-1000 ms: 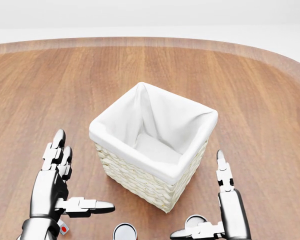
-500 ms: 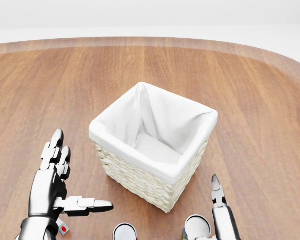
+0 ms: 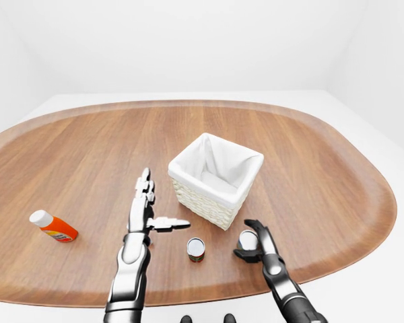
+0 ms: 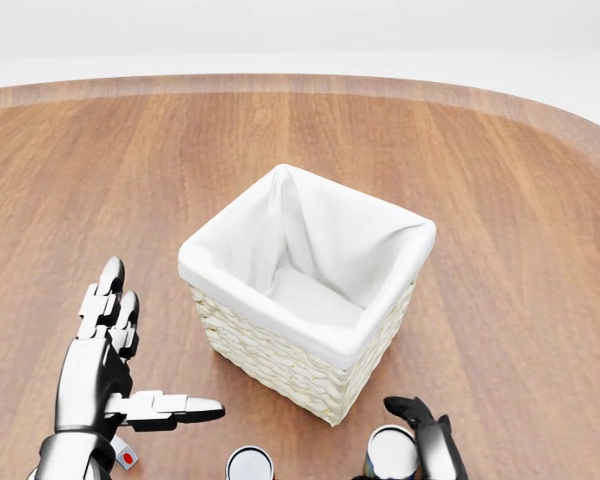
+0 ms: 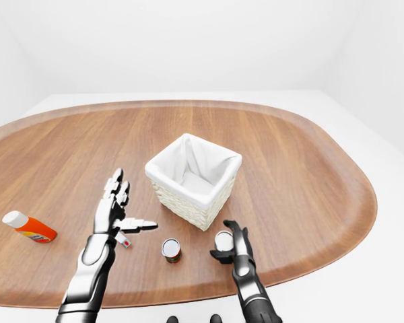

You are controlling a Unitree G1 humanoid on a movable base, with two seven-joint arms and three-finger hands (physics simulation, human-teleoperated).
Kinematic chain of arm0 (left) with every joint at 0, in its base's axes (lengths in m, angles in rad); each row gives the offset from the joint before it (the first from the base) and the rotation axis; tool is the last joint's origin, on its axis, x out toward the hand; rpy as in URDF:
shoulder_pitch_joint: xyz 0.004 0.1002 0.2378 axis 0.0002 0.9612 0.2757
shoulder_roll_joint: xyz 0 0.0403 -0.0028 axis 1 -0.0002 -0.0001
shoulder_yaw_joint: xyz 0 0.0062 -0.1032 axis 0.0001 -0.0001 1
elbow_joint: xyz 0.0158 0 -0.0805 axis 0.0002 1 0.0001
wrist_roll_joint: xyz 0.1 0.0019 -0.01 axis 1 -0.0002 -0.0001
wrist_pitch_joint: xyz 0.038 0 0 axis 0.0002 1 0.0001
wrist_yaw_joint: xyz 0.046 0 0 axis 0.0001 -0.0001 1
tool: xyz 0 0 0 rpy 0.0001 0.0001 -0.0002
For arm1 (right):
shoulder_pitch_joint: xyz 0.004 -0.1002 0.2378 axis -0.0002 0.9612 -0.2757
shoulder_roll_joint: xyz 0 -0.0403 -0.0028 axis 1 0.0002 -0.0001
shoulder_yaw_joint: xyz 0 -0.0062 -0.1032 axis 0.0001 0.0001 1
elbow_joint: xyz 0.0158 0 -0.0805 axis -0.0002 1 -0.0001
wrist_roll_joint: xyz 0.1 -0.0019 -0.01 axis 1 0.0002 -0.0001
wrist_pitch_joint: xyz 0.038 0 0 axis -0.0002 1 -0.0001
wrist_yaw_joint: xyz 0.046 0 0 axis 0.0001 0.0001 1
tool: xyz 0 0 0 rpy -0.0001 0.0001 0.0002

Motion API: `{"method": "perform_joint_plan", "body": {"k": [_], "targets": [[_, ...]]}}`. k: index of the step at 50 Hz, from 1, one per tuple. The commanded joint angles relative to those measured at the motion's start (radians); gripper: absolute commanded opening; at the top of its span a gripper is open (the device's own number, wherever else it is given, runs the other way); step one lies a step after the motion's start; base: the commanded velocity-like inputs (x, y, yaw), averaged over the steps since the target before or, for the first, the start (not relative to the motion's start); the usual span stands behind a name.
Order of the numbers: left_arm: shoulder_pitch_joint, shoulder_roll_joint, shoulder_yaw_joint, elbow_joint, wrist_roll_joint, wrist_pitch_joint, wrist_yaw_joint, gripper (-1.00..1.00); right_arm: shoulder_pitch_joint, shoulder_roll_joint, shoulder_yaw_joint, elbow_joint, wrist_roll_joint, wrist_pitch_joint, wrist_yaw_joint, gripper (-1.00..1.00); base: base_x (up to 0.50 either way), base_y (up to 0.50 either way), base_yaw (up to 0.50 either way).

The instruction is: Pick up the alphabet soup and the cream cheese box, and put them in the basket.

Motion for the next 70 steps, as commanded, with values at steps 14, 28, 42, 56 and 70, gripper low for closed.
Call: {"method": "perform_joint_plan", "body": {"k": [14,28,42,56,70], "targets": [[-0.002,0.002,0.003,0.004,0.003,-0.007,0.006,1.0,-0.03,-0.004,0.001,0.171,-0.004,0.0,-0.007,-1.0,0.0,0.0,0.0],[0.002,0.003,0.004,0.004,0.016,-0.02,0.013,1.0,0.455,0.041,-0.055,-1.315,-0.035,0.175,0.24,-1.0,0.0,0.0,0.0],[0.006,0.003,0.005,-0.001,0.015,-0.019,0.012,1.0,0.458,0.052,-0.08,-1.399,-0.04,0.175,0.249,-1.0,0.0,0.0,0.0],[0.005,0.003,0.004,-0.024,0.016,0.003,0.012,1.0,0.442,0.066,-0.105,-1.481,-0.053,0.175,0.267,-1.0,0.0,0.0,0.0],[0.005,0.002,0.004,-0.025,0.017,0.003,0.012,1.0,0.319,0.04,-0.052,-1.595,-0.109,0.175,0.312,-1.0,0.0,0.0,0.0]]}}
